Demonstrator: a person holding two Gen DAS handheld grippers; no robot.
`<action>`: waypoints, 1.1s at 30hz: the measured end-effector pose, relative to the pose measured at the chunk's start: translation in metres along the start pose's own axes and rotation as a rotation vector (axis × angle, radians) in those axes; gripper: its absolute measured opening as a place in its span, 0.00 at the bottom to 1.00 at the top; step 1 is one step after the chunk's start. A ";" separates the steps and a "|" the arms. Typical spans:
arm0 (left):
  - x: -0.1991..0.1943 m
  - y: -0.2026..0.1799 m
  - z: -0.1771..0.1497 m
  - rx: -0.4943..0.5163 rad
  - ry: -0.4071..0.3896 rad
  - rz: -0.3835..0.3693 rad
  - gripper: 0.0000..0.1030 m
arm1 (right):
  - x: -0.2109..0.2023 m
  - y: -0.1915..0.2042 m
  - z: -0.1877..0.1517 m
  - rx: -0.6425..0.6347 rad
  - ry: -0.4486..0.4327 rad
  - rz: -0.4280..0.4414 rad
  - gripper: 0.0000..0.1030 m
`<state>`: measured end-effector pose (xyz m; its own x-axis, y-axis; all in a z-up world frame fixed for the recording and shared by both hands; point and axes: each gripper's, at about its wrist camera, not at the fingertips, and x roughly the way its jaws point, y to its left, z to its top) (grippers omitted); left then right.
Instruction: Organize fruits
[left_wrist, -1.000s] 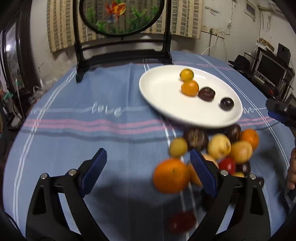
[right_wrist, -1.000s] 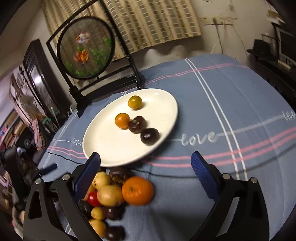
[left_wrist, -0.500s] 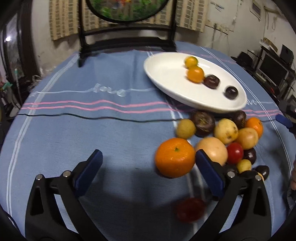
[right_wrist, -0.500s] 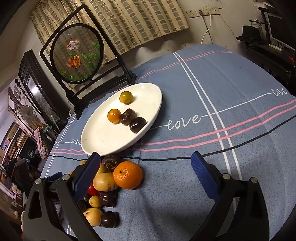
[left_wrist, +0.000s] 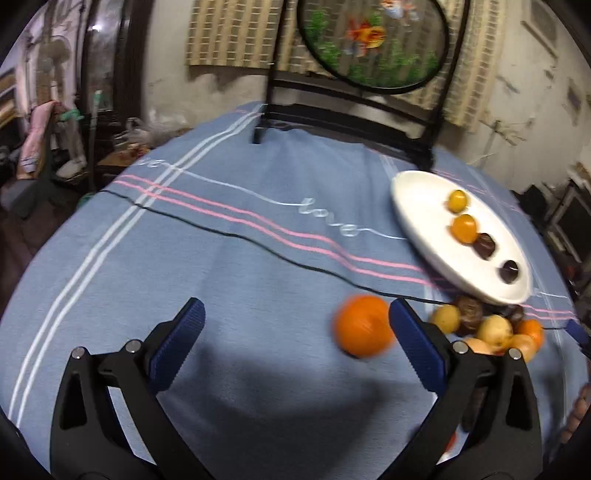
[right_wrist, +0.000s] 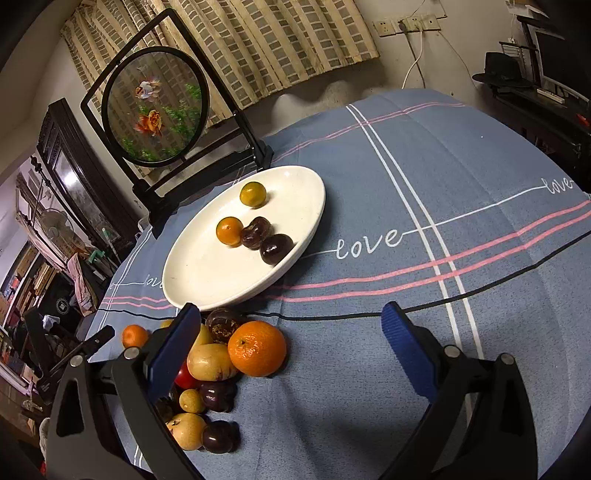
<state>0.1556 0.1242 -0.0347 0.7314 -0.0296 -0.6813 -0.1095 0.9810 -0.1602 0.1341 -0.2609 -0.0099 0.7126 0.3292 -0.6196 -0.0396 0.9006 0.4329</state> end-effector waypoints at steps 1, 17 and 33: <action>0.001 -0.006 -0.003 0.034 0.004 0.000 0.98 | 0.000 0.000 0.000 -0.003 0.001 0.000 0.96; 0.034 -0.049 -0.012 0.253 0.105 0.000 0.57 | 0.005 0.007 -0.004 -0.043 0.016 -0.015 0.96; 0.035 -0.044 -0.013 0.218 0.128 -0.050 0.43 | 0.037 0.037 -0.031 -0.272 0.136 -0.080 0.66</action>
<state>0.1771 0.0778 -0.0612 0.6398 -0.0893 -0.7634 0.0822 0.9955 -0.0475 0.1375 -0.2064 -0.0370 0.6213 0.2726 -0.7346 -0.1864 0.9620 0.1993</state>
